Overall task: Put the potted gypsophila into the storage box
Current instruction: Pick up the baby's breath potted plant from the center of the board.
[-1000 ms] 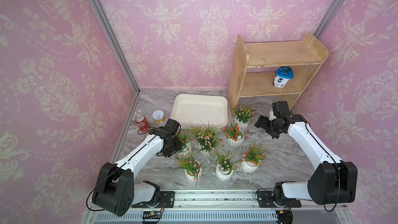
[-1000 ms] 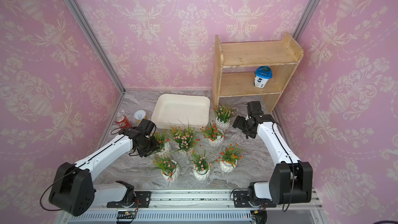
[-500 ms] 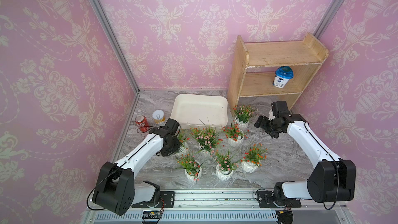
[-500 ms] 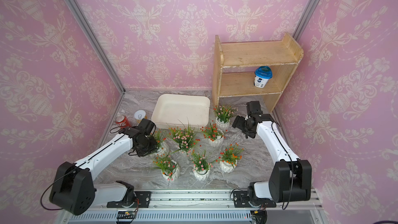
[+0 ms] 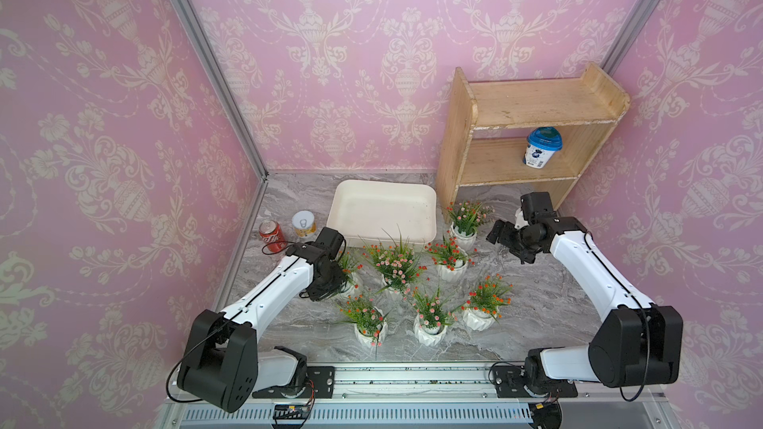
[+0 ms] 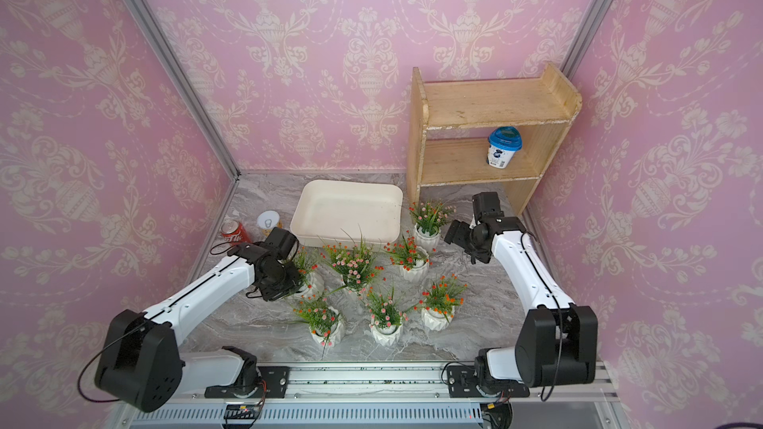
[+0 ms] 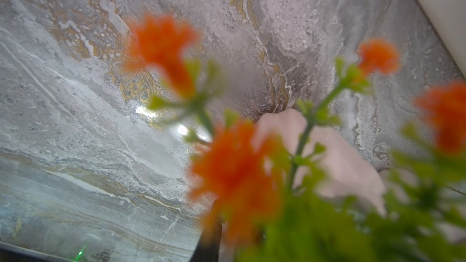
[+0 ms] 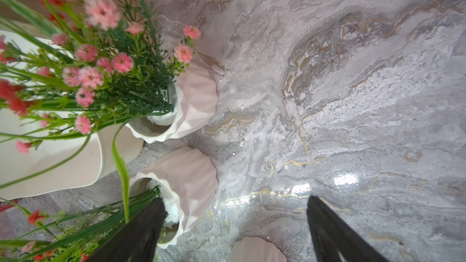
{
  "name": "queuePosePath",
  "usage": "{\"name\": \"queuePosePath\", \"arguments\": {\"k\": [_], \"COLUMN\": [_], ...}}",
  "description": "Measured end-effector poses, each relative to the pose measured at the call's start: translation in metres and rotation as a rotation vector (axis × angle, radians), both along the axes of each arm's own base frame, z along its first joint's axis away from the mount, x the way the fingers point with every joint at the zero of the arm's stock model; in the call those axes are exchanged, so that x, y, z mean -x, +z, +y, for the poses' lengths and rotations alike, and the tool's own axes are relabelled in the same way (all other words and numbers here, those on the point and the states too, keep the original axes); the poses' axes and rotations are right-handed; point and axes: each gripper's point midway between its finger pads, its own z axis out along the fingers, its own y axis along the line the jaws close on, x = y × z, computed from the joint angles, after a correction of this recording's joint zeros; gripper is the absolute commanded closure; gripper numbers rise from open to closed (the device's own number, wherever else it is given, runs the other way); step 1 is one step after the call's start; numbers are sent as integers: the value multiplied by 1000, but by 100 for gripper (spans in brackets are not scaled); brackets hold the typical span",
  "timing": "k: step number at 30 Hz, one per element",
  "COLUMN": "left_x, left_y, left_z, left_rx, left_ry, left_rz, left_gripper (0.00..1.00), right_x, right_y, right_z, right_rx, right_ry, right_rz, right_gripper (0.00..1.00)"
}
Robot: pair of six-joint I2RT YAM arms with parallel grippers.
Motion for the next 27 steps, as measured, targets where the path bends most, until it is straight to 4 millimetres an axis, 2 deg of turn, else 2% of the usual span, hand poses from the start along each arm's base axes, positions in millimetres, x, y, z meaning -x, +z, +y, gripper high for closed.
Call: {"name": "queuePosePath", "arguments": {"k": [8, 12, 18, 27], "left_x": [0, -4, -15, -40], "left_y": [1, 8, 26, 66], "left_z": [3, 4, 5, 3], "left_rx": [-18, -30, -47, -89], "left_ry": [3, -8, -39, -126], "left_rz": [-4, -15, -53, -108], "left_gripper": [100, 100, 100, 100], "right_x": [0, 0, 0, 0], "right_y": [0, 0, 0, 0], "right_z": [0, 0, 0, -1], "right_rx": [0, 0, 1, 3], "right_ry": [0, 0, -1, -2], "right_rz": [0, 0, 0, 0], "right_gripper": [9, 9, 9, 9]}}
